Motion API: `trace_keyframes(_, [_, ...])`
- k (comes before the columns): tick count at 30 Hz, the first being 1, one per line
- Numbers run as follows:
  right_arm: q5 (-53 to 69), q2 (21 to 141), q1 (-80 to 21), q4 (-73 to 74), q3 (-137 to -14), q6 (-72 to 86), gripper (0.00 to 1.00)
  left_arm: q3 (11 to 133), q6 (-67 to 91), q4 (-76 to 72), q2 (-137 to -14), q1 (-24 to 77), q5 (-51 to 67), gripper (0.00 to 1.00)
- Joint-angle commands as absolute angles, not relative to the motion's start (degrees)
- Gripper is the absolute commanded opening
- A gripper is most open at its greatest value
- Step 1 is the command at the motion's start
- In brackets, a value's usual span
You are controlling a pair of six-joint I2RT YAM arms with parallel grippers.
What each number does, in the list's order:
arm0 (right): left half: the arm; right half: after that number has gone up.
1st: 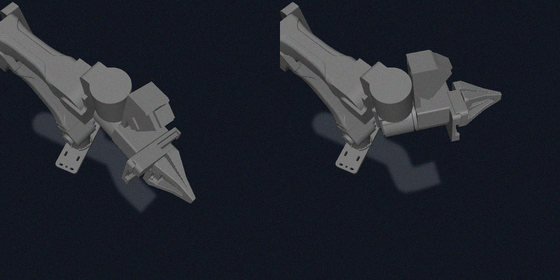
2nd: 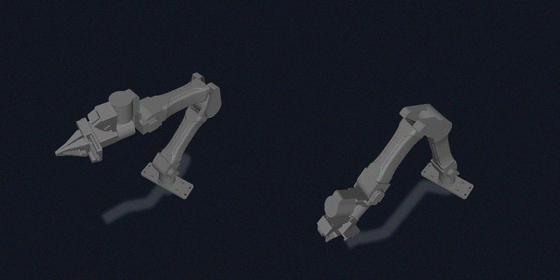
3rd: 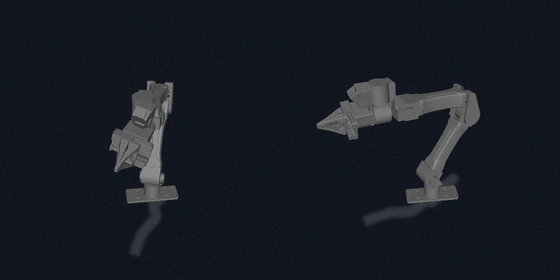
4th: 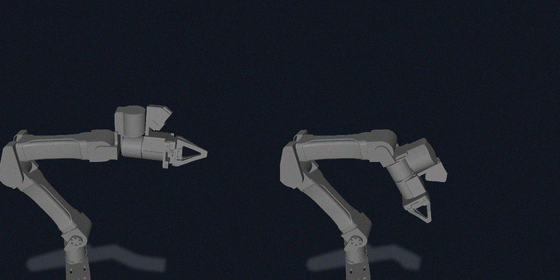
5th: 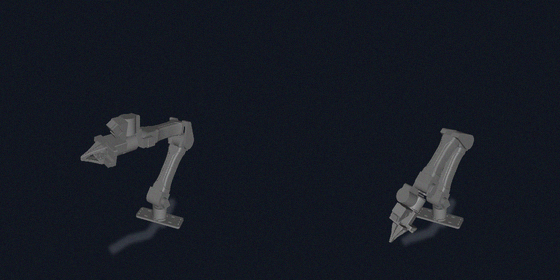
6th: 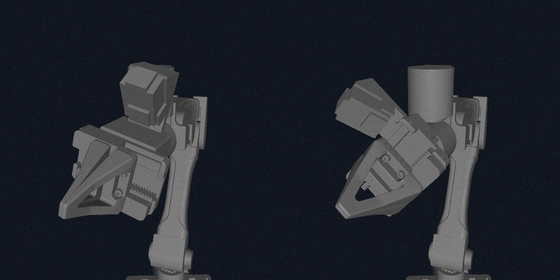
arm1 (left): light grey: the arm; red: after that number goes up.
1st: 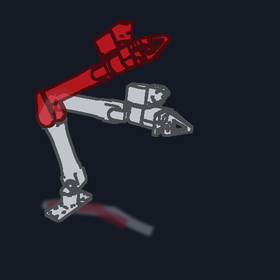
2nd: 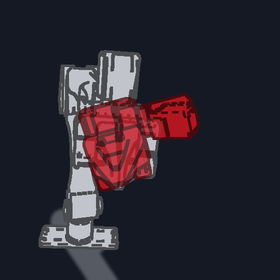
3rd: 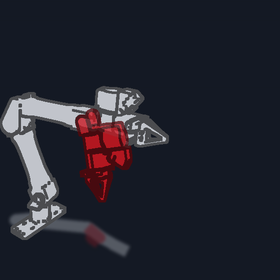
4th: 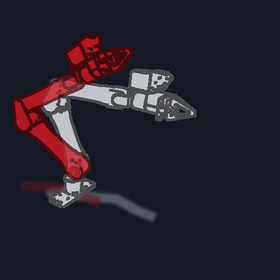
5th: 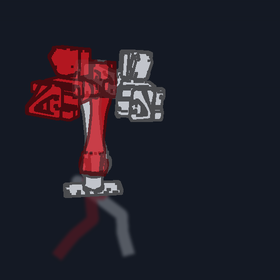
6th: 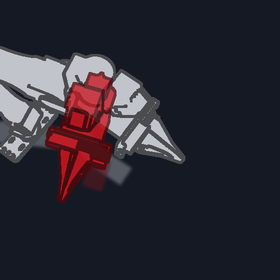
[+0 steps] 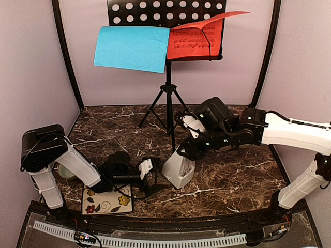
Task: Set up the instrument practice props
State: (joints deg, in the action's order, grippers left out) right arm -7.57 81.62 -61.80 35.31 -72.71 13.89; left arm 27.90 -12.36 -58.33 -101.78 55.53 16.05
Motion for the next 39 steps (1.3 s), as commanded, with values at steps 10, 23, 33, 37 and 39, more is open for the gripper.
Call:
trace_keyframes(10, [-6.13, 82.26, -61.43, 26.99, -74.1, 15.03, 0.0, 30.13, -10.79, -63.71, -105.42, 55.9, 13.09, 0.89])
trace_keyframes(23, [-5.2, 82.18, -61.26, 26.76, -73.76, 15.12, 0.0, 30.37, -11.15, -63.6, -107.05, 55.9, 13.43, 0.75])
trace_keyframes(33, [-4.83, 81.99, -60.95, 26.63, -73.39, 14.97, 0.0, 30.85, -11.11, -63.54, -107.31, 55.87, 13.71, 0.68])
trace_keyframes(37, [-4.64, 81.98, -60.91, 26.53, -73.31, 14.94, 0.0, 31.13, -11.16, -63.5, -107.49, 55.88, 13.64, 0.67])
trace_keyframes(39, [-4.72, 82.0, -60.82, 26.41, -73.24, 15.03, 0.0, 31.2, -11.04, -63.57, -107.58, 55.85, 13.58, 0.67])
